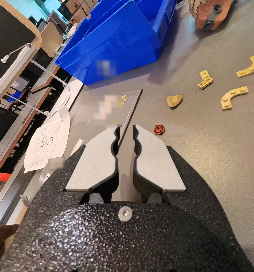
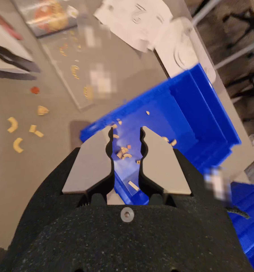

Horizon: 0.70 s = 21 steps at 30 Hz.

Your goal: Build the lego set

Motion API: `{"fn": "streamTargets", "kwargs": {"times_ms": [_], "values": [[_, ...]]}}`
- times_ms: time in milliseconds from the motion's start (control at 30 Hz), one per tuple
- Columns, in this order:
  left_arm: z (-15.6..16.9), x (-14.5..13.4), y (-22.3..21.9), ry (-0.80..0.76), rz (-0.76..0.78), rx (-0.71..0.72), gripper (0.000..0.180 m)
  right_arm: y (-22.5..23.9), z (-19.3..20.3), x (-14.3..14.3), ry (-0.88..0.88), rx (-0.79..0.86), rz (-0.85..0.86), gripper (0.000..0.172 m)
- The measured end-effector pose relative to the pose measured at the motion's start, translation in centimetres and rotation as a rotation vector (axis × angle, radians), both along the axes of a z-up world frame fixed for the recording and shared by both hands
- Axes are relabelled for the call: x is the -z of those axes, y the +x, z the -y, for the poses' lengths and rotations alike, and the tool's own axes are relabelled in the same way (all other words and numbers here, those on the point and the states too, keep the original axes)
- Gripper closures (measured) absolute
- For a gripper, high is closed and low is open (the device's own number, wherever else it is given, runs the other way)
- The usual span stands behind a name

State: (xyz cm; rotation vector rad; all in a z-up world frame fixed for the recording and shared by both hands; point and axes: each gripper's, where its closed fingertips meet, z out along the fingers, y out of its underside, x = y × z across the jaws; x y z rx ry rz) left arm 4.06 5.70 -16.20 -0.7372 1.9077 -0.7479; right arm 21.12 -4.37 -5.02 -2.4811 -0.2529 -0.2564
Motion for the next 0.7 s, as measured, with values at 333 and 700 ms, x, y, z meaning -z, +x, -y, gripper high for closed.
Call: {"fn": "streamTargets", "kwargs": {"times_ms": [333,700], "values": [[-0.7,0.4,0.2,0.024,-0.016,-0.015,0.164,7.3,1.9,5.8,-0.183,0.143,-0.092,0.135],[-1.0,0.6,0.3,0.036,-0.023,-0.018,0.163,8.5,2.3,6.8,-0.227,0.158,-0.088,0.135]]}}
